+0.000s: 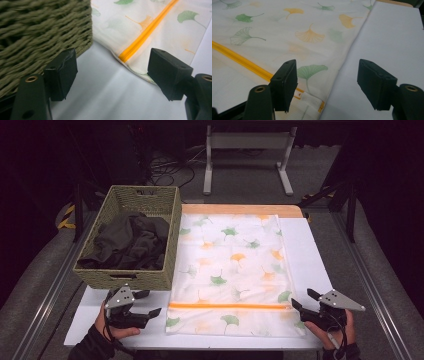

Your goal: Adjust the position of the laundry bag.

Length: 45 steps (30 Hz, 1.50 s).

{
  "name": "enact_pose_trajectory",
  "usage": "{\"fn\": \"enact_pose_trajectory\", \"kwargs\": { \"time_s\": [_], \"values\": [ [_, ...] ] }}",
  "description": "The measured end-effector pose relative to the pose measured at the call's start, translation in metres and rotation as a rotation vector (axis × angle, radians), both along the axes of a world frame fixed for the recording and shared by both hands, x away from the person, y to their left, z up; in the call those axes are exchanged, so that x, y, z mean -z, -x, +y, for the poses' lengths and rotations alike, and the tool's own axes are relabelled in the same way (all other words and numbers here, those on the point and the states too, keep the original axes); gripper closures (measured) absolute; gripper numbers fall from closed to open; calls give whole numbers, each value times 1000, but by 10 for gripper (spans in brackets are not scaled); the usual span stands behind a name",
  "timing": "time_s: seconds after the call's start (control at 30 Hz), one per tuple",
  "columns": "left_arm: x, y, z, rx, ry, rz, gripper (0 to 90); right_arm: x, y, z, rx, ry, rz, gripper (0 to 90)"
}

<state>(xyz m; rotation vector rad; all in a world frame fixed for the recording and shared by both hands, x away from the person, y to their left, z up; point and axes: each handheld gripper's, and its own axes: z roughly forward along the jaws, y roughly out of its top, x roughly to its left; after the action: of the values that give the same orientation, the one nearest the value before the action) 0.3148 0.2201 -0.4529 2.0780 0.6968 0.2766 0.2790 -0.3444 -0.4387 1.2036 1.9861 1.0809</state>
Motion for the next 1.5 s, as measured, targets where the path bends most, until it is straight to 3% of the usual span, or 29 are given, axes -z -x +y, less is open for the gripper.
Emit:
{"fn": "enact_pose_trajectory", "kwargs": {
  "time_s": [0.1, 0.23, 0.47, 0.53, 0.6, 0.63, 0.73, 0.87, 0.97, 1.0, 1.07, 1.13, 1.23, 1.5],
  "values": [
    [1, 0, -8, 20, -9, 23, 270, 1, -2, -2, 10, -17, 8, 350],
    [2, -2, -17, 20, -22, 39, 309, 1, -6, -2, 20, 8, 28, 390],
    [8, -11, -37, 48, -95, 57, 378, 6, -32, -3, 55, 18, 100, 572],
    [9, -14, -38, 46, -93, 64, 398, 7, -36, -3, 54, 20, 114, 600],
    [11, -17, -40, 42, -93, 79, 415, 9, -42, -2, 60, 25, 139, 583],
    [12, -18, -42, 44, -89, 91, 415, 11, -47, -2, 62, 27, 172, 516],
    [13, -21, -48, 63, -122, 95, 423, 14, -49, -1, 60, 25, 189, 495],
    [13, -21, -50, 39, -152, 84, 536, 14, -53, -1, 50, 29, 219, 466],
    [12, -23, -49, 45, -152, 88, 714, 14, -51, 2, 23, 38, 222, 631],
    [11, -23, -50, 41, -149, 92, 755, 13, -51, 3, 5, 39, 226, 724],
    [12, -24, -51, 48, -151, 85, 828, 13, -52, 5, -27, 28, 236, 818],
    [11, -26, -52, 44, -155, 79, 833, 13, -55, 6, -41, 24, 239, 893],
    [12, -27, -54, 29, -151, 74, 832, 13, -60, 8, -29, 33, 233, 897],
    [13, -36, -63, -26, -175, 10, 813, 13, -78, 10, 13, 49, 210, 898]
  ]
}}
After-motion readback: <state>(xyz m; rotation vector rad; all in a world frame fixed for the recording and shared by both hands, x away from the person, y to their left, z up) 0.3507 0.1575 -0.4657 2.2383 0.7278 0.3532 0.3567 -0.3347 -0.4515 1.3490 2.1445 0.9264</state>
